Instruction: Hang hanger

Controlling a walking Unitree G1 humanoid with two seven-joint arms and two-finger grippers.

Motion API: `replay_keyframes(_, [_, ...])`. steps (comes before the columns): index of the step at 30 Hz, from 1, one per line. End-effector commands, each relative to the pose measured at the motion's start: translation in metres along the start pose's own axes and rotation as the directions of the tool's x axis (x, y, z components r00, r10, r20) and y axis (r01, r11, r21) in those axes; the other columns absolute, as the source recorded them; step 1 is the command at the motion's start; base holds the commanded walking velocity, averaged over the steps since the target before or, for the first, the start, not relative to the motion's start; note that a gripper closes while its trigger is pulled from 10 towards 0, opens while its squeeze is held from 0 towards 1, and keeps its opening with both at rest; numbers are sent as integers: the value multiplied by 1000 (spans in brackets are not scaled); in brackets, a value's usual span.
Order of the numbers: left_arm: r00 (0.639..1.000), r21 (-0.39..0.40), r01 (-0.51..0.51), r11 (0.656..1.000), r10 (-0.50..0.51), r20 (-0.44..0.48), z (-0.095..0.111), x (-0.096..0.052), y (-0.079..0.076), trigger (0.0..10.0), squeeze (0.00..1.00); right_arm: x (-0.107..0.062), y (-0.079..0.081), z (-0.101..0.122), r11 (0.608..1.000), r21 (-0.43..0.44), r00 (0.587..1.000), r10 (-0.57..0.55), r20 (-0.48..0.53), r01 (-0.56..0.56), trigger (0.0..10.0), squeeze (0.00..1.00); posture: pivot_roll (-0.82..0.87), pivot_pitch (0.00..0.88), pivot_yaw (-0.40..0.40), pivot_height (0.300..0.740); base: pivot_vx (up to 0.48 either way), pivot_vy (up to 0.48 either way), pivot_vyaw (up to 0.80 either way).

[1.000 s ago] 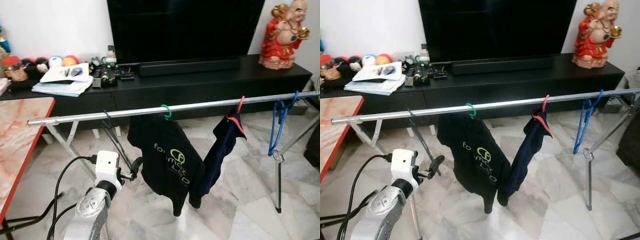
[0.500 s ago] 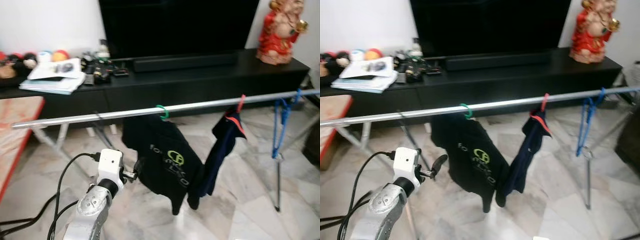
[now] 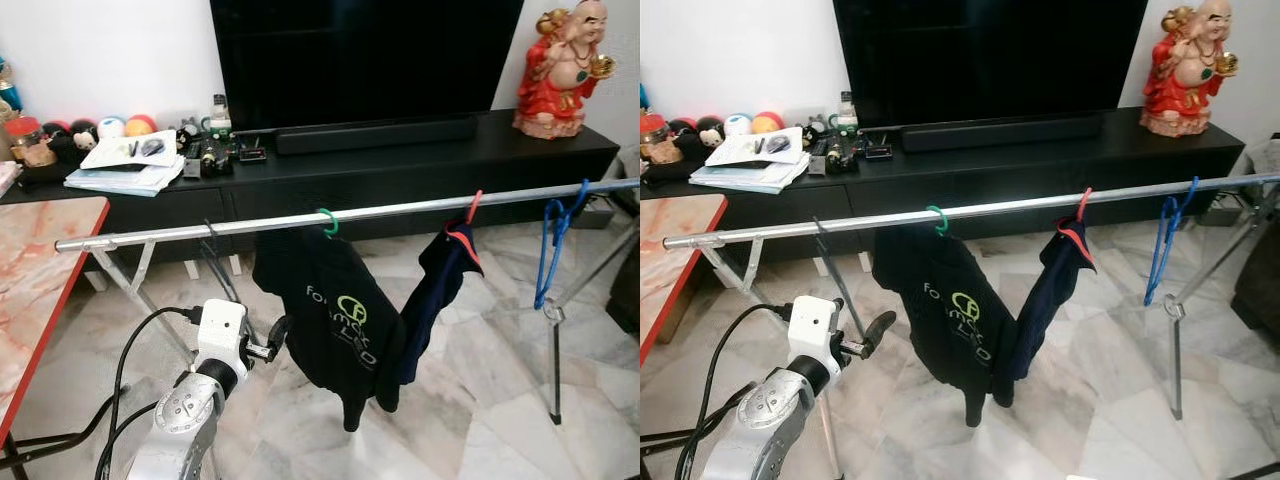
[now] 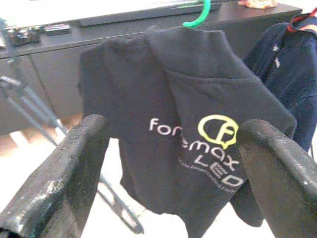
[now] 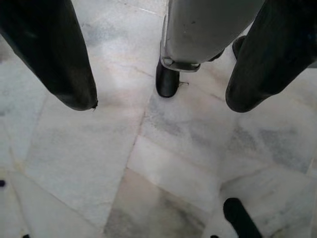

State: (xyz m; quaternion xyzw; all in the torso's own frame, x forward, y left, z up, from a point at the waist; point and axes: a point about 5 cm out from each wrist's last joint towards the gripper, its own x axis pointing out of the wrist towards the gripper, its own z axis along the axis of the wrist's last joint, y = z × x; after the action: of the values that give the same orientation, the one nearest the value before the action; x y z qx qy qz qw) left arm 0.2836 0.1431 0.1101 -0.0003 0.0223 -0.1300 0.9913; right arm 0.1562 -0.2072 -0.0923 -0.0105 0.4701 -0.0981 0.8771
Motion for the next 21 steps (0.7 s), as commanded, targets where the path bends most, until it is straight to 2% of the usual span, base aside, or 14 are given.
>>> replay_keyframes(1, [1000, 18, 1, 1000, -1, -6, -1, 0, 0, 10000, 0, 0, 0, -3, 1000, 8, 1000, 1, -12, -1, 10000, 0, 88, 52, 52, 740, 375, 0, 0])
replay_keyframes(7, [1000, 17, -5, 1000, 5, -7, -1, 0, 1, 10000, 0, -1, 0, -3, 1000, 9, 1000, 1, -13, -1, 10000, 0, 88, 50, 52, 740, 328, -161, 0])
replay_keyframes(21, [1000, -15, -10, 1000, 10, 16, 2, -1, 0, 10000, 0, 0, 7, -1, 1000, 3, 1000, 9, -11, -9, 10000, 0, 91, 57, 50, 740, 0, 0, 0])
